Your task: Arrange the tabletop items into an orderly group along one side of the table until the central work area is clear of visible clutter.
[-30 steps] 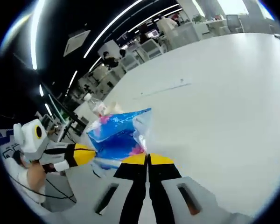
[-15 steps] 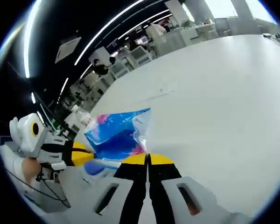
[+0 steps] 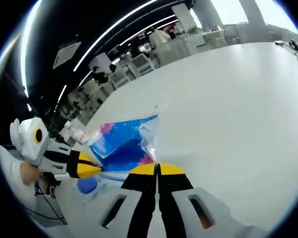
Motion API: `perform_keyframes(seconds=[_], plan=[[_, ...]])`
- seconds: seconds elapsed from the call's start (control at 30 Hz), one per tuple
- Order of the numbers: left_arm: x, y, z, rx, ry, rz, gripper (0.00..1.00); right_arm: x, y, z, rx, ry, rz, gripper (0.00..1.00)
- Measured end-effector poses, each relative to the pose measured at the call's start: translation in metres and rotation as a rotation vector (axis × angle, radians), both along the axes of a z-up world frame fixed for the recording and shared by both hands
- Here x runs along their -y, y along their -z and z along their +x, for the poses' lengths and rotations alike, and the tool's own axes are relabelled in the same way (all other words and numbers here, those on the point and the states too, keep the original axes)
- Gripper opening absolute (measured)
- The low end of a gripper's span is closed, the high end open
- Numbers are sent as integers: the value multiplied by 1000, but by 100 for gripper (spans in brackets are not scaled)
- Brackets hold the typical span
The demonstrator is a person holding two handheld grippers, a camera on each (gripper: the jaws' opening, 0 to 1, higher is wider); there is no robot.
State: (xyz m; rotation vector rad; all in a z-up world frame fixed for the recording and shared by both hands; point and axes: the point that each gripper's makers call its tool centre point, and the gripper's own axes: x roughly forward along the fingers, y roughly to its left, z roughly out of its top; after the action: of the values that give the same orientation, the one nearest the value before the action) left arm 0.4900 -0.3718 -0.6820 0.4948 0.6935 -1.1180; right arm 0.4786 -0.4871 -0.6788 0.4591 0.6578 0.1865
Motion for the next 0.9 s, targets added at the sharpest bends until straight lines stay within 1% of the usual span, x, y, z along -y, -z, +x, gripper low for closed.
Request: perform_keyframes(seconds=[0.13, 0.17, 0.27, 0.4, 0.47, 0.53, 0.63, 0.73, 0.83, 0.9], plan=[[9, 4, 5, -39, -40, -27, 0, 10, 2, 9, -1, -2, -21, 0], [12, 6, 6, -63, -60, -38, 0, 14, 4, 12, -3, -5, -28, 0], [16, 10, 13, -81, -86, -45, 0, 19, 8, 18, -9, -3, -32, 0], [18, 18, 23, -86, -123, -32, 0, 20, 15, 25, -19, -9, -39, 0], [18, 26, 27, -122, -162, -32, 0, 21, 20, 28, -29, -14, -48, 0], [18, 35, 30, -172, -203, -36, 0, 22, 30, 32, -50, -21, -56, 0], [19, 43, 37, -215, -263, -46, 0, 23, 37, 36, -65, -26, -58, 0], [21, 47, 41, -209, -260, -37, 0, 23, 41, 40, -75, -40, -76, 0], [21, 57, 43, -209, -248, 2, 0, 22, 52, 43, -111, -58, -83, 0], [20, 63, 46, -212, -253, 14, 0, 21, 57, 44, -118, -71, -100, 0]])
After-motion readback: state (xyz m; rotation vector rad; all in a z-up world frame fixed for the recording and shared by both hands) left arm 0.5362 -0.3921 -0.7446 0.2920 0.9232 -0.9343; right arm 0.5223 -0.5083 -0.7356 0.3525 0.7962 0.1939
